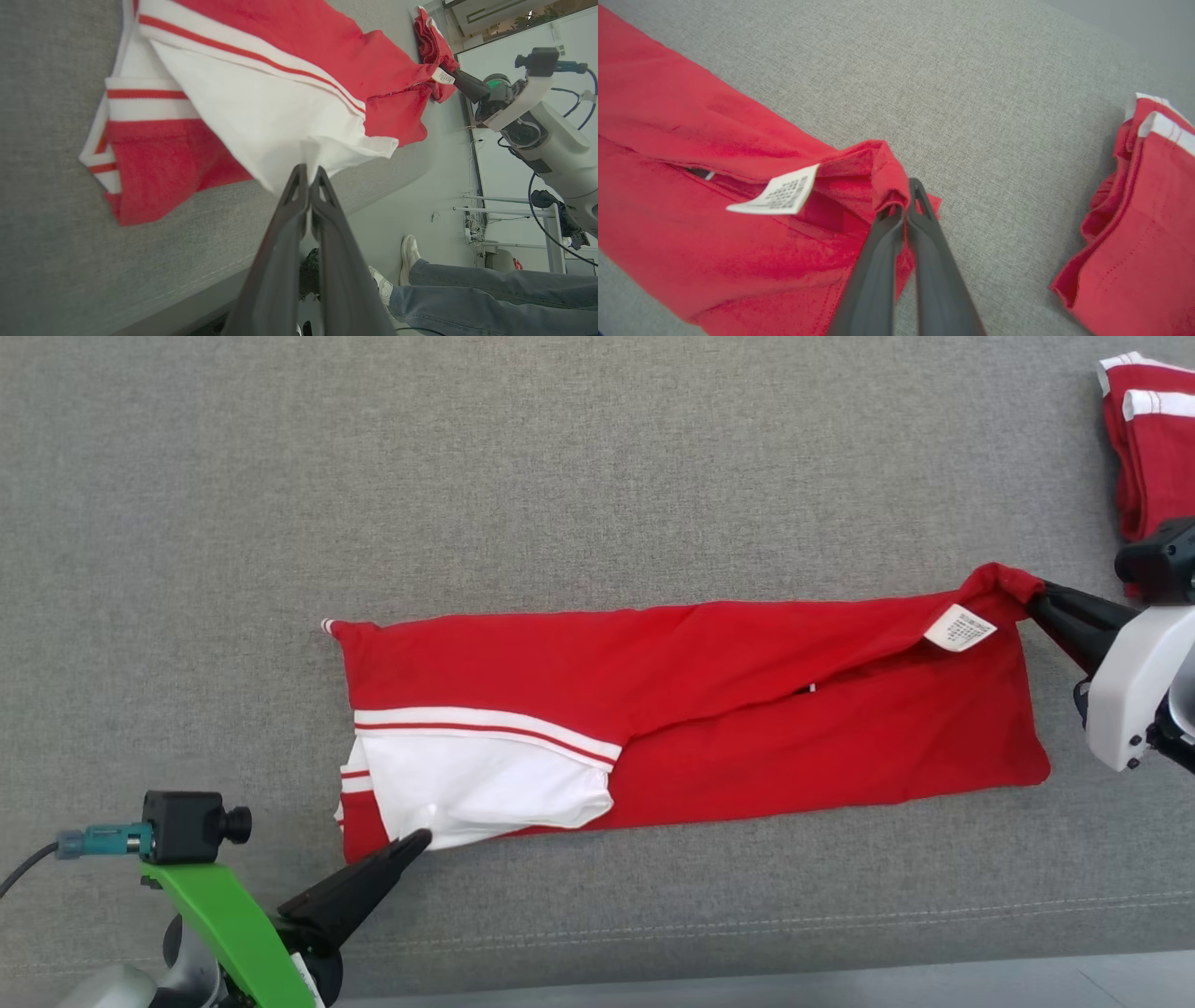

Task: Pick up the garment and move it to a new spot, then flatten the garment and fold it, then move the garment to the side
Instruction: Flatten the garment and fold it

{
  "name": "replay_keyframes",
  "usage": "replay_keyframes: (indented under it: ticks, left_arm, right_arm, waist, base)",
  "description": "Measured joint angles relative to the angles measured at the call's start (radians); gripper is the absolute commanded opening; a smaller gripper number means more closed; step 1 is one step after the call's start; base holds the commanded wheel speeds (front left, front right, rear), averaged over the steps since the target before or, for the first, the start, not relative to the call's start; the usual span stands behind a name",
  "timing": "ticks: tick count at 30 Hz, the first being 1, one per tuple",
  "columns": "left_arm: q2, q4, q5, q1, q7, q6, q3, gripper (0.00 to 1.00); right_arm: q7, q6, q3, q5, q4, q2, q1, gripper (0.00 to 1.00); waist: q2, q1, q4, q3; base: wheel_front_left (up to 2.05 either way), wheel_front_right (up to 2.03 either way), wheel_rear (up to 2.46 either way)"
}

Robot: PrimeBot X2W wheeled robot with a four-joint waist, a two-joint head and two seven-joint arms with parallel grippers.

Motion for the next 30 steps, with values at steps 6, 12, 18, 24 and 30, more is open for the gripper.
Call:
replay_keyframes:
  ticks: [6,12,18,24,30]
  left_arm:
    - [-0.010,0.036,0.005,-0.004,-0.003,0.000,0.010,0.27]
    - [-0.020,0.066,0.005,-0.005,-0.025,0.000,0.022,0.23]
    - [-0.034,0.084,0.007,-0.042,-0.028,0.000,0.022,0.42]
    - [-0.045,0.129,0.025,-0.080,-0.035,0.000,0.033,0.57]
    - [-0.042,0.177,0.066,-0.132,-0.035,0.002,0.046,0.51]
  right_arm:
    - [0.000,0.001,0.018,-0.002,0.000,0.021,-0.001,0.00]
    - [0.000,0.002,0.033,-0.017,-0.005,0.043,-0.002,0.00]
    - [-0.004,0.002,0.034,-0.017,-0.004,0.042,-0.002,0.00]
    - [-0.011,0.002,0.034,-0.017,0.000,0.045,-0.002,0.00]
    - [-0.013,0.002,0.037,-0.017,-0.002,0.054,-0.002,0.00]
  waist:
    - [0.0000,0.0000,0.003,0.006]
    - [-0.0001,0.0000,-0.015,0.005]
    - [0.0000,0.0000,-0.035,0.011]
    - [0.0000,0.0000,-0.040,0.014]
    - [0.0000,0.0000,-0.044,0.020]
  base:
    - [0.00,0.00,0.00]
    - [0.00,0.00,0.00]
    - [0.00,0.00,0.00]
    - [0.00,0.00,0.00]
    - [0.00,0.00,0.00]
